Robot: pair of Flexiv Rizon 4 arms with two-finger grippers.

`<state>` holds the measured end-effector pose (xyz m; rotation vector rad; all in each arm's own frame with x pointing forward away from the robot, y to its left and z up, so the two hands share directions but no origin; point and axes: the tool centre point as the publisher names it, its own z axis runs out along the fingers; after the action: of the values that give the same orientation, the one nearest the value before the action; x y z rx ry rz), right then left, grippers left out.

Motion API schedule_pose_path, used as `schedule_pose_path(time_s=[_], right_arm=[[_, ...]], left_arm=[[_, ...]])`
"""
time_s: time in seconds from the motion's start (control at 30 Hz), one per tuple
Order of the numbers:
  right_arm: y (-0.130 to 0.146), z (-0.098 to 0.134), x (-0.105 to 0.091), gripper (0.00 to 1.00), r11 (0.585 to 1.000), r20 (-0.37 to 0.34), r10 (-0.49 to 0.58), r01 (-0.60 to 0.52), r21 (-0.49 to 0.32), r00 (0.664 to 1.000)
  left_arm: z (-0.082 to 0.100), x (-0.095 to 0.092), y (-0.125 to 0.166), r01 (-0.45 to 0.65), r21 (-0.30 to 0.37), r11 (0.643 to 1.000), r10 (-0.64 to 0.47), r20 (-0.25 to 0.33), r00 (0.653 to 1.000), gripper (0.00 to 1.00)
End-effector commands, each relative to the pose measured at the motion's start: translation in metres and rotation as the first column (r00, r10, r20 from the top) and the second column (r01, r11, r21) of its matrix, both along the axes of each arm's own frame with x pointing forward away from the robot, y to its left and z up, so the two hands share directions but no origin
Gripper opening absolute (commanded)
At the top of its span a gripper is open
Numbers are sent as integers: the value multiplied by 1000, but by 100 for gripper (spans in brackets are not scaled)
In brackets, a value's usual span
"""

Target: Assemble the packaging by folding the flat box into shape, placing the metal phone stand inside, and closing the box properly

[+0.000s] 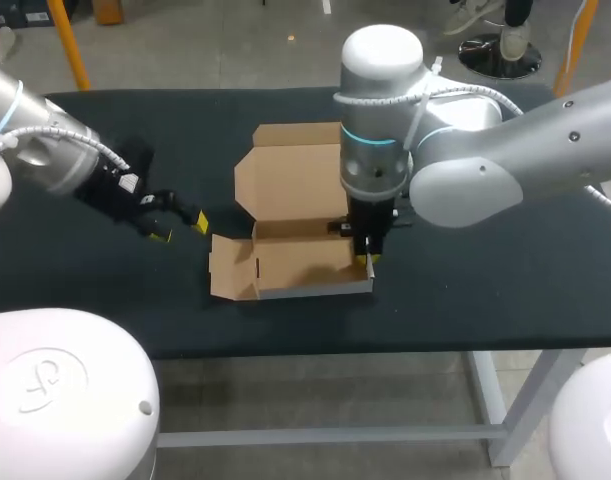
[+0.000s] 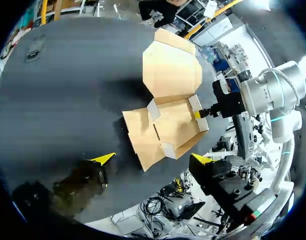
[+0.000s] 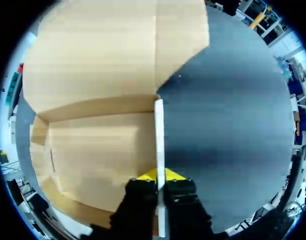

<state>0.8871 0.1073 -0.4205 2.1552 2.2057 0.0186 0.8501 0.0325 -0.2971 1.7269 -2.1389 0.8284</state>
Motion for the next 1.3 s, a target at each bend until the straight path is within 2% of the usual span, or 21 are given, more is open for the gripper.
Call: schedule_pose_path(time_s=[0.03, 0.23, 0.3, 0.37, 0.43, 0.6, 0.83, 0.93, 1.07, 1.13, 1.27, 1.3], right_arm=[[0, 0, 1, 0, 1000, -5, 1, -1, -2, 1000], [0, 0, 1, 0, 1000, -5, 1, -1, -2, 1000], [0, 0, 1, 0, 1000, -5, 1, -1, -2, 1000], [0, 0, 1, 0, 1000, -5, 1, -1, -2, 1000], [0, 0, 1, 0, 1000, -5, 1, -1, -2, 1000], [0, 0, 1, 0, 1000, -5, 1, -1, -2, 1000], [0, 0, 1, 0, 1000, -5, 1, -1, -2, 1000], [0, 0, 1, 0, 1000, -5, 1, -1, -2, 1000], [0, 0, 1, 0, 1000, -5, 1, -1, -2, 1000], [0, 0, 1, 0, 1000, -5, 1, -1, -2, 1000], [0, 0, 1, 0, 1000, -5, 1, -1, -2, 1000], [0, 0, 1, 0, 1000, -5, 1, -1, -2, 1000]], left_arm=[[-28, 6, -1, -327, -113, 938, 304, -183, 935, 100], [-44, 12, -1, -247, -194, 950, 220, -151, 964, 100], [-48, 14, -3, -216, -212, 953, 192, -129, 973, 96], [-52, 15, -6, -194, -218, 957, 172, -117, 978, 96], [-56, 16, -8, -158, -227, 961, 139, -99, 985, 87], [-66, 20, -12, -108, -221, 969, 95, -68, 993, 88], [-79, 29, -23, -64, -215, 975, 46, -85, 995, 76], [-83, 32, -27, -44, -221, 974, 24, -95, 995, 60], [-89, 35, -34, -29, -220, 975, 5, -108, 994, 61], [-92, 36, -37, -23, -222, 975, -3, -115, 993, 51], [-96, 37, -42, -14, -227, 974, -14, -123, 992, 49], [-96, 37, -43, -14, -227, 974, -15, -125, 992, 44]])
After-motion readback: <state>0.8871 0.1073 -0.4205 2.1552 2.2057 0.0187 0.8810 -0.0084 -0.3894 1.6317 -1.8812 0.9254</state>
